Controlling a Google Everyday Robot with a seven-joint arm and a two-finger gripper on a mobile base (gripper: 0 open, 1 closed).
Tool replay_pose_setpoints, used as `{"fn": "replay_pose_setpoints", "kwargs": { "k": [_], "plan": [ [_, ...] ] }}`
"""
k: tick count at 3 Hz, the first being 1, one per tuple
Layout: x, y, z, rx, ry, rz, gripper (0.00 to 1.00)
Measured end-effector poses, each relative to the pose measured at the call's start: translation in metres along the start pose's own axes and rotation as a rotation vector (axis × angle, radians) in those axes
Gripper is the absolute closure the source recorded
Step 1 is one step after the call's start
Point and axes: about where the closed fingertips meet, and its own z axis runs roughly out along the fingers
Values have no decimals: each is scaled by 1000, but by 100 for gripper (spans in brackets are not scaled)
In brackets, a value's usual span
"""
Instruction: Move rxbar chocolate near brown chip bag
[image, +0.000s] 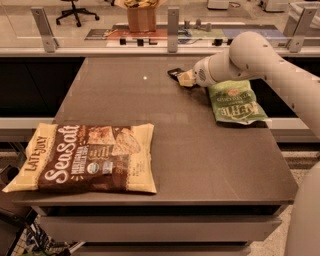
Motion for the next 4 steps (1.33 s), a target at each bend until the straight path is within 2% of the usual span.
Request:
{"fn": "replay_pose_setpoints", "kwargs": {
  "k": [4],
  "plan": [
    [0, 0, 0, 0, 0, 0, 100]
  ]
}}
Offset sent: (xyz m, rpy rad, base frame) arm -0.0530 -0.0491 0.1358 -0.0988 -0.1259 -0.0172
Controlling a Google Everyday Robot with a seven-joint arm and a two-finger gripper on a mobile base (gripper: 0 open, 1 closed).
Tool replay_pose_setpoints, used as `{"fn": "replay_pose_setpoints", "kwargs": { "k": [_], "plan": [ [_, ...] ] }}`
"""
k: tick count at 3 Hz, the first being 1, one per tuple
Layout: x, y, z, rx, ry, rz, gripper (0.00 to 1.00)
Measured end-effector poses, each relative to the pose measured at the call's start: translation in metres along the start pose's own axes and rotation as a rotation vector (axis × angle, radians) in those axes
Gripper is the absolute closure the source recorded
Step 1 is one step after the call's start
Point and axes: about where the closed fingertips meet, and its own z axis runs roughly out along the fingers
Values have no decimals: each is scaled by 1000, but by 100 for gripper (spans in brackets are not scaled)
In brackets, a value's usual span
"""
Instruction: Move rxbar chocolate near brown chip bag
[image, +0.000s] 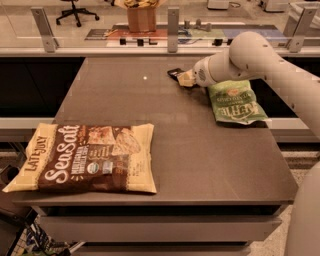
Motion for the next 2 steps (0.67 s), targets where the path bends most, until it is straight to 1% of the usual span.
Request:
{"fn": "replay_pose_setpoints", "kwargs": {
  "k": [2],
  "plan": [
    [0, 0, 0, 0, 0, 0, 100]
  ]
}}
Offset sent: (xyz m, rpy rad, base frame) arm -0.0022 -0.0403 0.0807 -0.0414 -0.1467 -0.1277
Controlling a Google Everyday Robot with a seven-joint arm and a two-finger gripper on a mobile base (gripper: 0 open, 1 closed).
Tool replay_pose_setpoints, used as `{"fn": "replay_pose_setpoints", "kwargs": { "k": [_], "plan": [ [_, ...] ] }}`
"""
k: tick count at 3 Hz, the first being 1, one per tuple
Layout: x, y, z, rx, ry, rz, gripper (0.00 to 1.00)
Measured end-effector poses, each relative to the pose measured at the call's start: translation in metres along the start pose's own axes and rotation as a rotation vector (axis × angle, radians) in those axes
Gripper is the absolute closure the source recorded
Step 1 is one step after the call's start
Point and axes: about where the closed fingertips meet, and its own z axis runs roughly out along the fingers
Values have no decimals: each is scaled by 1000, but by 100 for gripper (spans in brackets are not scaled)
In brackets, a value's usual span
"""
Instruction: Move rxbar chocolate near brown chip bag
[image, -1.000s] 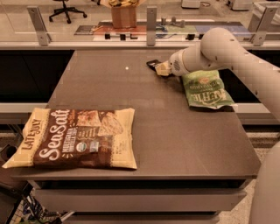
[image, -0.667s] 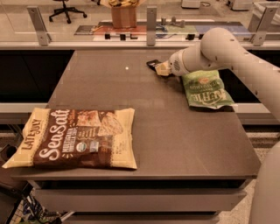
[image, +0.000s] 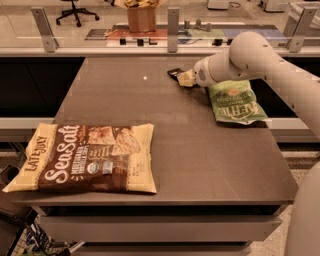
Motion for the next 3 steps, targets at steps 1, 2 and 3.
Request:
{"fn": "replay_pose_setpoints", "kwargs": {
  "k": [1, 2, 3],
  "plan": [
    [0, 0, 0, 0, 0, 0, 100],
    [0, 0, 0, 0, 0, 0, 100],
    [0, 0, 0, 0, 0, 0, 100]
  ]
}}
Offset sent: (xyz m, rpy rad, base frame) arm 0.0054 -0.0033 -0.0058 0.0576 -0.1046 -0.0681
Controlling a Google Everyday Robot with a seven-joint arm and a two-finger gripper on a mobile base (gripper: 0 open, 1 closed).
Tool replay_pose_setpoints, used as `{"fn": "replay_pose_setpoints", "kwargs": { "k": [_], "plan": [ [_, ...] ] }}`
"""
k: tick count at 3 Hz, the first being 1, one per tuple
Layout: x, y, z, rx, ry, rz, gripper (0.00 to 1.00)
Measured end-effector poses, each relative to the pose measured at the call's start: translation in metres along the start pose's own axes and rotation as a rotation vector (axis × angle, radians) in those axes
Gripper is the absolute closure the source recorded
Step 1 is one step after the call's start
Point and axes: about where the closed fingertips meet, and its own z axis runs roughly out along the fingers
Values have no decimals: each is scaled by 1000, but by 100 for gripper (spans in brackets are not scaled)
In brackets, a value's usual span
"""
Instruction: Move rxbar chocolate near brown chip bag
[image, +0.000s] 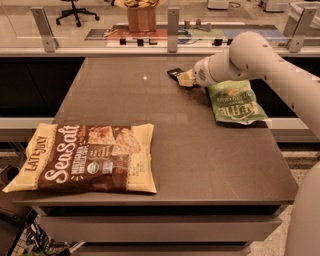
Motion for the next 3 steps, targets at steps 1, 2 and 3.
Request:
{"fn": "replay_pose_setpoints", "kwargs": {
  "k": [1, 2, 3],
  "plan": [
    [0, 0, 0, 0, 0, 0, 100],
    [0, 0, 0, 0, 0, 0, 100],
    [0, 0, 0, 0, 0, 0, 100]
  ]
}}
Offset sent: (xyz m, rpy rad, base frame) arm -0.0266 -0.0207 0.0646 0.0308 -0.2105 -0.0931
